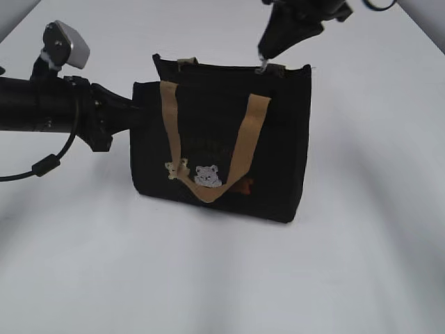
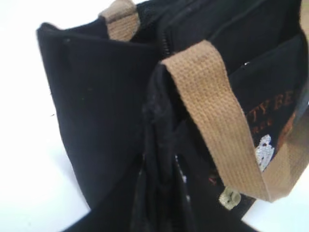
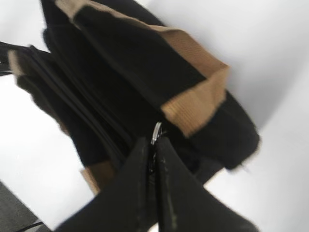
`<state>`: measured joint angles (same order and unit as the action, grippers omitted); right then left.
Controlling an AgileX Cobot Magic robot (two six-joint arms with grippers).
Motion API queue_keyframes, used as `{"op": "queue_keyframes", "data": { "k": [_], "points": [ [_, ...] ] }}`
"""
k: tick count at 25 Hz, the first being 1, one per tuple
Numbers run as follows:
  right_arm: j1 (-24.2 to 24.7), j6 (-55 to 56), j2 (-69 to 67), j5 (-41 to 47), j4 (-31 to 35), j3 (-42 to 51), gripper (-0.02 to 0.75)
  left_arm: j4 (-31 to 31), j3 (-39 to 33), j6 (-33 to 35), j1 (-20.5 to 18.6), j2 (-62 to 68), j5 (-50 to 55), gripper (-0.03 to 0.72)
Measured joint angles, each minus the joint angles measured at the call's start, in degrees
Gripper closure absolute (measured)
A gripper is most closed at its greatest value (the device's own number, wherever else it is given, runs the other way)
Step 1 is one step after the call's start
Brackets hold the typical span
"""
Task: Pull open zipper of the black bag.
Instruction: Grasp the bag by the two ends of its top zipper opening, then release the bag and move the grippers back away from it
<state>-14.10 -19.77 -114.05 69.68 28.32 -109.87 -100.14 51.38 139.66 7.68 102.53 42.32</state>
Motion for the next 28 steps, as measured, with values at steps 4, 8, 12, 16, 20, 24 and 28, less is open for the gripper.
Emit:
{"op": "queue_keyframes", "data": {
  "k": [4, 8, 12, 16, 20, 24, 28],
  "points": [
    [0.6, 2.3, 3.0, 0.5, -6.3, 0.0, 0.734, 0.1, 0.0, -2.0, 0.0, 0.0, -0.6, 0.602],
    [0.4, 2.3, 3.3, 0.5, -5.4, 0.0, 0.658, 0.1, 0.0, -6.0, 0.0, 0.0, -2.0, 0.563],
    [0.3, 3.4, 3.3, 0.5, -5.8, 0.0, 0.416, 0.5, 0.0, -16.5, 0.0, -1.1, -6.1, 0.336],
    [0.3, 7.5, 6.1, 0.4, -9.4, 3.1, 0.356, 3.5, -0.1, -34.3, 0.0, -6.0, -12.4, 0.281],
    [0.3, 9.4, 13.8, 0.3, -12.5, 13.0, 0.356, 18.7, -0.2, -58.6, -0.1, -14.3, -18.5, 0.347],
    [0.3, 10.3, 24.7, 0.3, -13.0, 26.9, 0.356, 34.0, -2.9, -77.9, -0.1, -24.2, -18.6, 0.377],
    [0.3, 11.1, 37.8, 0.3, -13.2, 40.2, 0.356, 45.0, -9.9, -91.1, -0.1, -35.7, -17.8, 0.387]
  ]
}}
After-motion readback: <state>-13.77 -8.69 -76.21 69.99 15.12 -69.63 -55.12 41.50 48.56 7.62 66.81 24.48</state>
